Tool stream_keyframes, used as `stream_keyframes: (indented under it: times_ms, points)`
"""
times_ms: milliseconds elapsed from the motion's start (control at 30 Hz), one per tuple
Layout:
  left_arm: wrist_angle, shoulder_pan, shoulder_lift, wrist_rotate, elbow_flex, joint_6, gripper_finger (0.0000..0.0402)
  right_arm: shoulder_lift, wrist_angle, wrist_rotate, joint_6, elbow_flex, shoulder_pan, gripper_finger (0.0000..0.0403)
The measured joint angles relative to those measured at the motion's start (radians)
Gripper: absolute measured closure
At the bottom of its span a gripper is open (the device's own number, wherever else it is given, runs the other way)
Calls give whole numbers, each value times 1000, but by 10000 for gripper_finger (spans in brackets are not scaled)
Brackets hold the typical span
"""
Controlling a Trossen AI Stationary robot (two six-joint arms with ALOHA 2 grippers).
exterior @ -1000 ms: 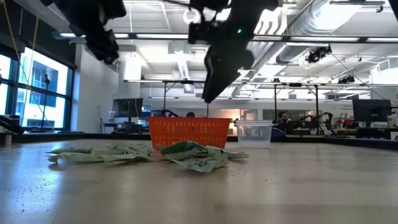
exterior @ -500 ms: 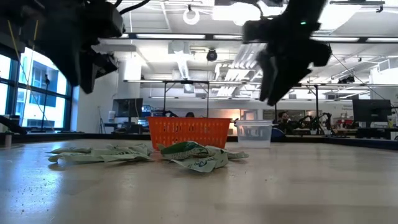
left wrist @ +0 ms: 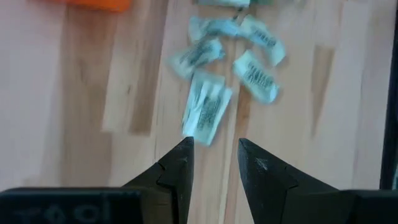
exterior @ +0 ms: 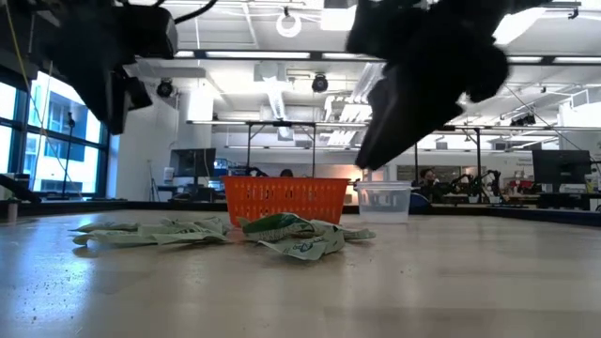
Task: Pick and place Stevia / Truvia into bins
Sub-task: Put the stevia packet into the basket
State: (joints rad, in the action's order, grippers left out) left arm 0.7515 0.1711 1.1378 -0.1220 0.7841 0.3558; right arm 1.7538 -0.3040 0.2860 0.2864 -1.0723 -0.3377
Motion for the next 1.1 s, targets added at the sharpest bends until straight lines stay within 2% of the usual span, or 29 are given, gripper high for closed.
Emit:
stream_keyframes:
  times_ms: [167,267,367,567,667,800,967,1100]
  points:
    - [115,0,-106,88,0,-118,243,133,-4,73,141,-124,-19,124]
    - [165,0,-182,107,0,-124,243,198,-94,169,248,-206,-26,124]
    - [179,0,-255,123,0,-127,243,243,-198,196,328,-275,-29,124]
    - [192,-1,-367,217,-1,-149,243,292,-289,92,415,-305,-29,124]
    - [197,-1,-405,237,-1,-135,243,294,-299,78,455,-305,-30,124]
    - [195,-1,-435,248,-1,-109,243,295,-281,68,431,-305,-18,124]
    - [194,-1,-449,277,-1,-92,243,290,-242,-83,427,-253,36,124]
    - [194,0,-450,282,-1,-88,243,288,-219,-137,454,-235,70,124]
